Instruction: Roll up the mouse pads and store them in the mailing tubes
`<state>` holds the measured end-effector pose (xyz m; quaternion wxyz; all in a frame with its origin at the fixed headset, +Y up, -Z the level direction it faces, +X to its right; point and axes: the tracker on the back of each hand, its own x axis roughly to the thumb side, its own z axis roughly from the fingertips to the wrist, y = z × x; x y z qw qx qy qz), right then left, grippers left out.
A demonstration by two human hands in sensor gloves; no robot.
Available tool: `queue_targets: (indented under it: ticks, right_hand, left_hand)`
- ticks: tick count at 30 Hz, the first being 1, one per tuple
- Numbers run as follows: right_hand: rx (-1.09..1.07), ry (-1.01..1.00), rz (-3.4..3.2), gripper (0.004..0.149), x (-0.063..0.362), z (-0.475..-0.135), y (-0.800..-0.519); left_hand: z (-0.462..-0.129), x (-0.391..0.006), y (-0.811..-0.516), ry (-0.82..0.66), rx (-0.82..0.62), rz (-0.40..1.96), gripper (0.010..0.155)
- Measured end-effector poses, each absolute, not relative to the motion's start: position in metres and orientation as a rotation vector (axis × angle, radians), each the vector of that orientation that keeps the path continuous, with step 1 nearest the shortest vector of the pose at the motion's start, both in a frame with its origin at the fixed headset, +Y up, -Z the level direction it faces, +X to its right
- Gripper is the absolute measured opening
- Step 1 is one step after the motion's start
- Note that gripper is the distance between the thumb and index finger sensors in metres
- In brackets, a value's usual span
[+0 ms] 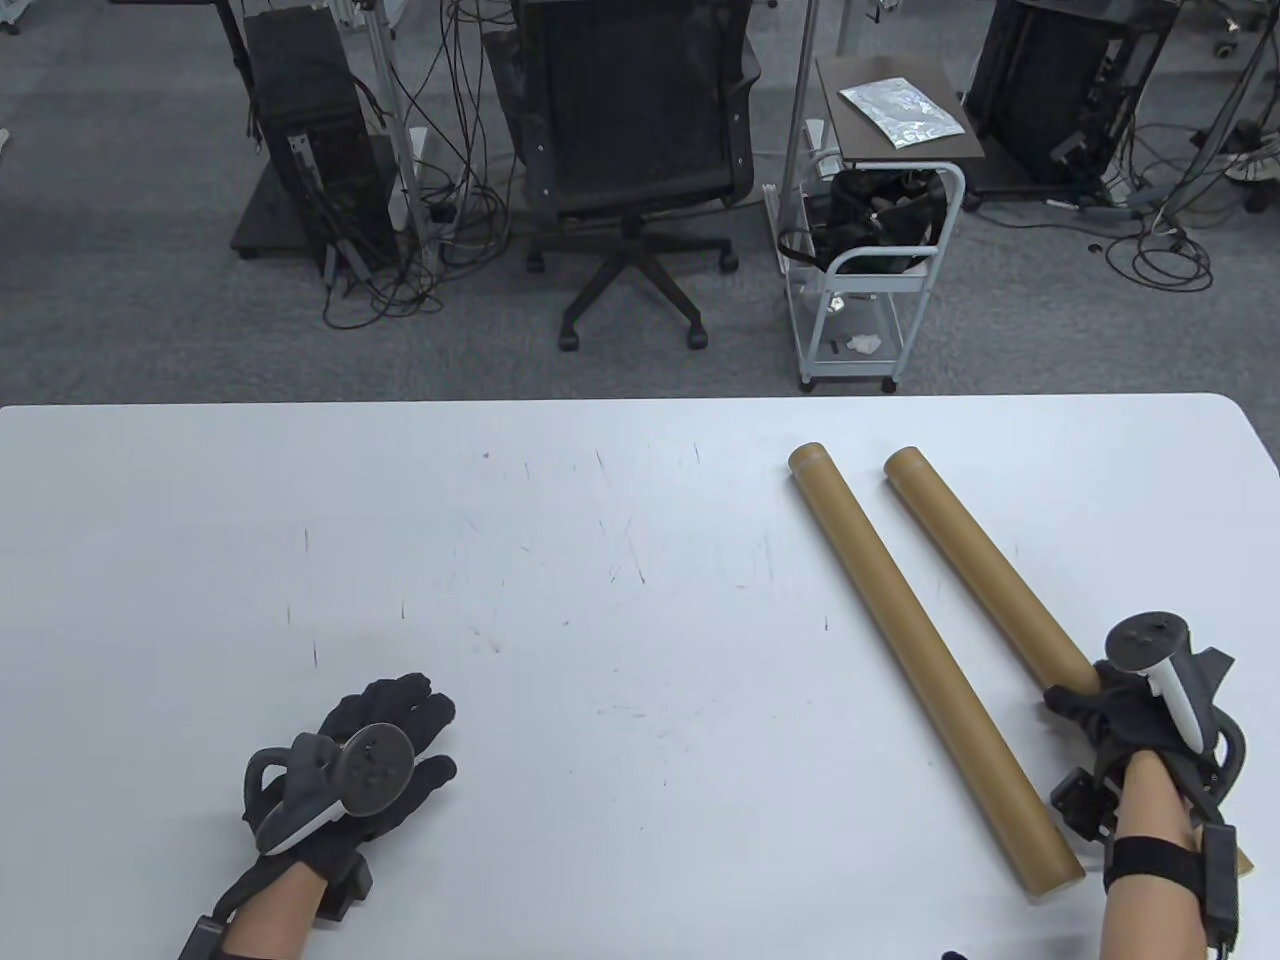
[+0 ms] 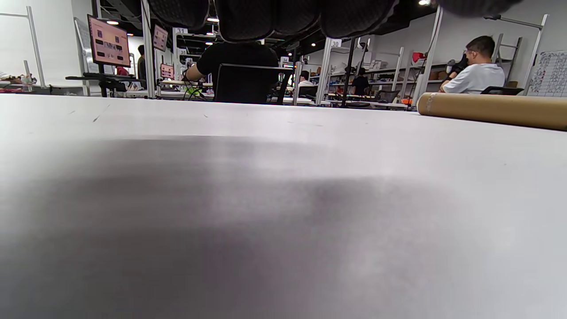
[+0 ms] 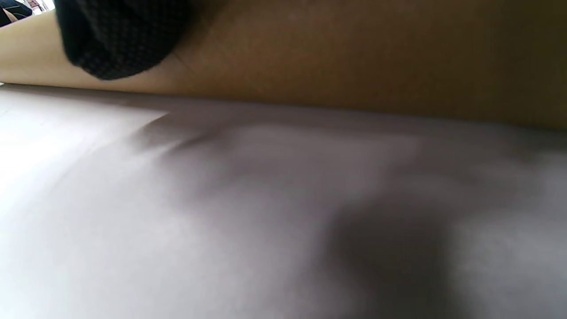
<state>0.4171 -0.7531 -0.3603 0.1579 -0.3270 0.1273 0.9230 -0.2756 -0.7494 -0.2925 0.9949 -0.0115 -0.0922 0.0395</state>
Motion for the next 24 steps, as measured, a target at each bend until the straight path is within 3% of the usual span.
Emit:
queue_targets:
  ticks: [3, 4, 6, 12, 21, 24]
  right_hand:
    - [-0.914, 0.399, 2.640, 0.077, 0.417, -0.357, -0.748]
    - [-0.922, 0.292, 2.652, 0.079, 0.417, -0.354, -0.740]
    - [-0.935, -0.116, 2.592, 0.080, 0.415, -0.346, -0.708]
    - [-0.742, -0.237, 2.751, 0.083, 0.368, -0.327, -0.654]
    - [0.048, -0.374, 3.078, 0.087, 0.179, -0.299, -0.657]
    - [0.224, -0.401, 3.136, 0.088, 0.140, -0.293, -0.672]
  left_hand:
    - [-0.291, -0.280, -0.748, -0.195, -0.021, 0.083, 0.069]
    - [-0.290, -0.282, -0.747, -0.216, -0.016, 0.105, 0.070]
    - [-0.290, -0.286, -0.743, -0.249, -0.010, 0.198, 0.072]
    - [-0.290, -0.290, -0.736, -0.250, 0.005, 0.269, 0.073]
    - [-0.287, -0.276, -0.740, -0.286, -0.017, 0.171, 0.078]
    - [-0.284, -0.274, -0.739, -0.292, 0.006, 0.109, 0.079]
